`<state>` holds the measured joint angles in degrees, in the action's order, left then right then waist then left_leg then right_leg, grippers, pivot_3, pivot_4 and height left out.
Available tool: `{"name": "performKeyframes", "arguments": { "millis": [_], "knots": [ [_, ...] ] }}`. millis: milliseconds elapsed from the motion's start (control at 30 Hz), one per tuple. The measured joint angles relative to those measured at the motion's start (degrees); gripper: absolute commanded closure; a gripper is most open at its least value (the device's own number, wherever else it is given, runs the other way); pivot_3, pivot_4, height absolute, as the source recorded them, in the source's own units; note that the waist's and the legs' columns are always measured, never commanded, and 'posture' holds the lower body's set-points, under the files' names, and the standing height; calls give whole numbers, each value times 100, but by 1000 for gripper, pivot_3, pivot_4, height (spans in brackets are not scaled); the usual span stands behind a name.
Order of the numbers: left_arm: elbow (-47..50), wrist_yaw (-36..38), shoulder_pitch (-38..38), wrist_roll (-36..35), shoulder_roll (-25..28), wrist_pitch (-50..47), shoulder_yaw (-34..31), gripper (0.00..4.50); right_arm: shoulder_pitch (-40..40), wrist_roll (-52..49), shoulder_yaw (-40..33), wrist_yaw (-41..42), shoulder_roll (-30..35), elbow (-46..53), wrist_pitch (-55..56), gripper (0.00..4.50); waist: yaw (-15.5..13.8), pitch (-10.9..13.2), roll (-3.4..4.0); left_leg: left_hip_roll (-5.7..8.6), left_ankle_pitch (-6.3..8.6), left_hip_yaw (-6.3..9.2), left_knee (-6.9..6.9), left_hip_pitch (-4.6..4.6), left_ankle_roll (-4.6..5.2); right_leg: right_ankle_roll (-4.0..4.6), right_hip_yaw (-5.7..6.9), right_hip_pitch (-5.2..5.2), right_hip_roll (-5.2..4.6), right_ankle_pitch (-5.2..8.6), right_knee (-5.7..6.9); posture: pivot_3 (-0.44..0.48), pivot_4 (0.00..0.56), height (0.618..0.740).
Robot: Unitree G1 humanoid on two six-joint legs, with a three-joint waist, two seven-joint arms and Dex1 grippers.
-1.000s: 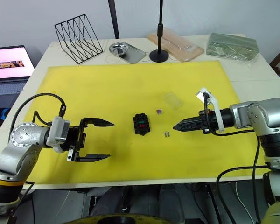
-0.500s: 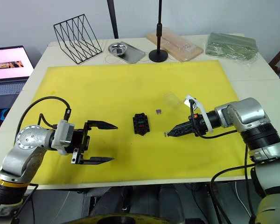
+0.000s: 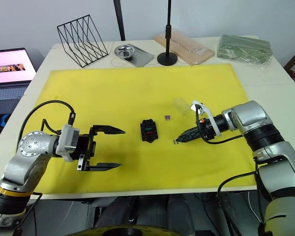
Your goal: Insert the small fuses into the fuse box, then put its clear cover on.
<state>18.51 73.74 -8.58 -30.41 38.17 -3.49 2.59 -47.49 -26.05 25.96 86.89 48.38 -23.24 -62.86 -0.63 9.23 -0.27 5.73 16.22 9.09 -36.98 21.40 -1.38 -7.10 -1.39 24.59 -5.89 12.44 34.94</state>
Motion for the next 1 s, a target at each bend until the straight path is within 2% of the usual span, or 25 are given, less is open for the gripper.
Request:
{"name": "performKeyframes", "arguments": {
  "millis": [467,567,667,1000],
  "knots": [
    [42,-74,2,-1,7,-14,75,0,-183,444,100,424,-288,-365,189,2166,14,0,0,0,0,5,1,-1,0,0,0,1,1,0,1,0,150,740],
    [63,-103,2,-1,8,-30,75,0,-204,535,126,463,-342,-427,213,2725,14,0,0,0,0,6,1,-1,-1,0,0,1,1,0,1,0,150,740],
    [82,-125,2,-1,8,-81,76,0,-210,629,176,463,-392,-512,288,3673,13,0,0,0,0,6,1,-1,-1,0,0,1,1,0,1,0,150,740],
    [83,-136,4,-1,9,-103,77,0,-243,720,206,516,-477,-615,331,3673,17,0,1,0,0,10,1,-1,-1,0,0,1,1,0,1,0,150,740]
  ]
}}
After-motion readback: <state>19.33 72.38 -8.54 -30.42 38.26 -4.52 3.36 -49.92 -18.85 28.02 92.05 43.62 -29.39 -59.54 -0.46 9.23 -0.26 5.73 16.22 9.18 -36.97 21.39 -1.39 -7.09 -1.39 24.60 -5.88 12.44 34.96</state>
